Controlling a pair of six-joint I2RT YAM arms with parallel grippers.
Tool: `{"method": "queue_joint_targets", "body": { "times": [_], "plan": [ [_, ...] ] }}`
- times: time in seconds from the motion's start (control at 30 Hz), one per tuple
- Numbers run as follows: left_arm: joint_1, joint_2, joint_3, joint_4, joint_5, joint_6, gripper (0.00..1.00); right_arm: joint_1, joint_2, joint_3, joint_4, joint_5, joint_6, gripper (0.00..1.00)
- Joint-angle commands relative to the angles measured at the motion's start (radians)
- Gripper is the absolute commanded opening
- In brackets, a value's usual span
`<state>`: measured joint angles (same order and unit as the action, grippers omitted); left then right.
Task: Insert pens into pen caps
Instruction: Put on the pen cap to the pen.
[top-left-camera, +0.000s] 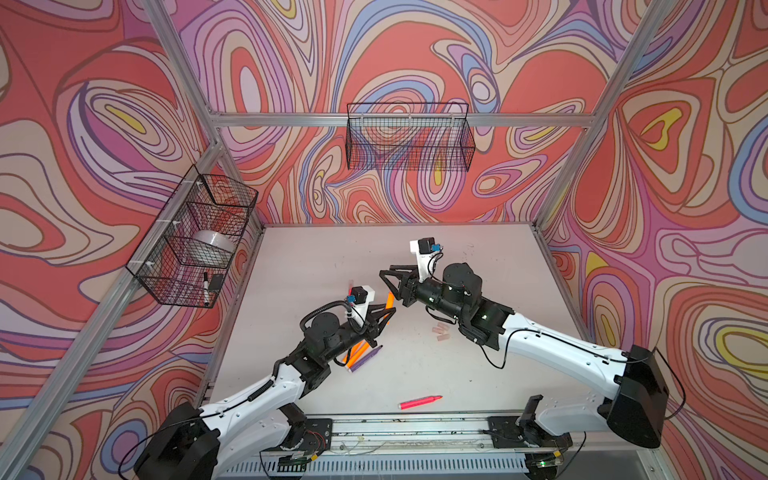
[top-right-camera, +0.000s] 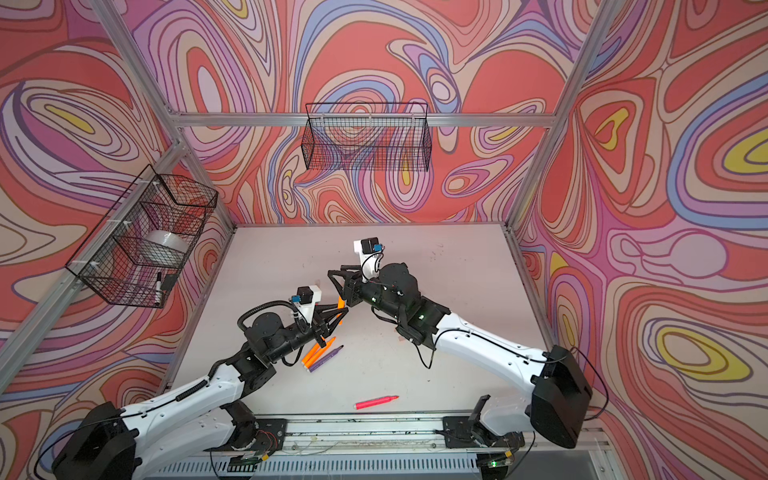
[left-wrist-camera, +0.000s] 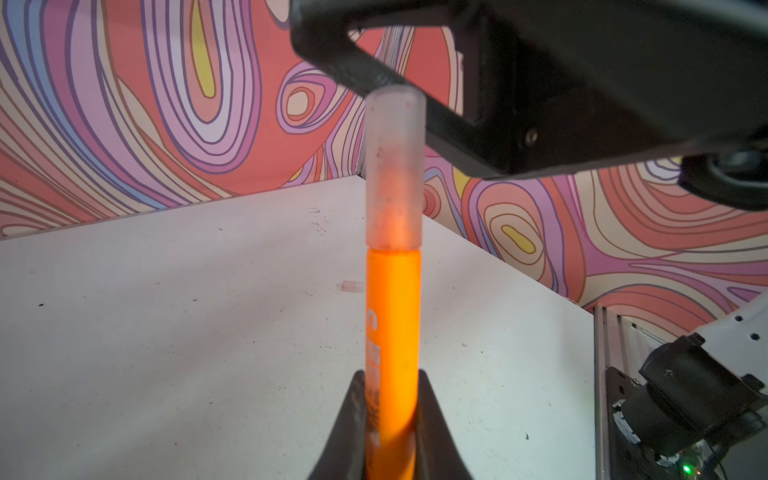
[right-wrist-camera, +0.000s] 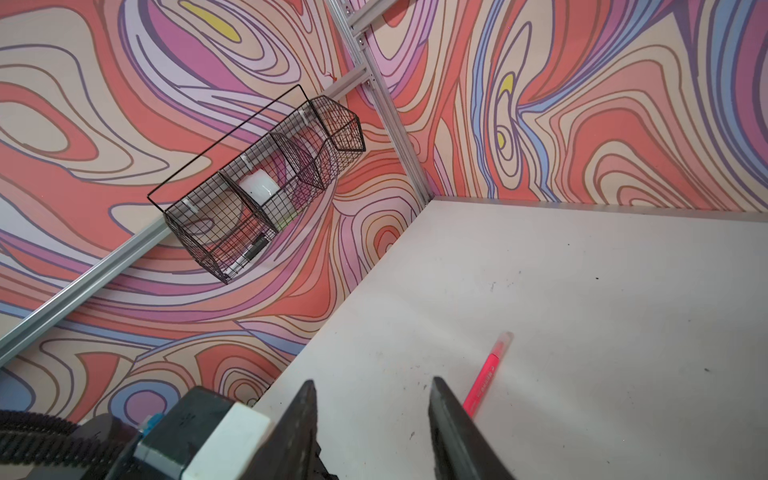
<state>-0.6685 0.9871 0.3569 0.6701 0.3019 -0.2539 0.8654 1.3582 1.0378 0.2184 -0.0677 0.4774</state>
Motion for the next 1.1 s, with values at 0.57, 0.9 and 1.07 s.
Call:
{"method": "queue_joint_targets", "body": {
  "times": [0.57, 0.9, 1.07],
  "plan": [
    [-0.003, 0.022, 0.033, -0.008, -0.058, 0.027, 0.0, 0.003, 0.024, -0.023, -0.043, -0.019, 0.044, 0.06],
    [-0.003, 0.071, 0.118, -0.042, -0.27, 0.091, 0.0, 0.069, 0.031, -0.122, -0.048, 0.105, 0.13, 0.0],
    [-0.003, 0.061, 0.199, -0.089, -0.369, 0.131, 0.0, 0.11, 0.049, -0.151, -0.088, 0.262, 0.181, 0.0]
  ]
}}
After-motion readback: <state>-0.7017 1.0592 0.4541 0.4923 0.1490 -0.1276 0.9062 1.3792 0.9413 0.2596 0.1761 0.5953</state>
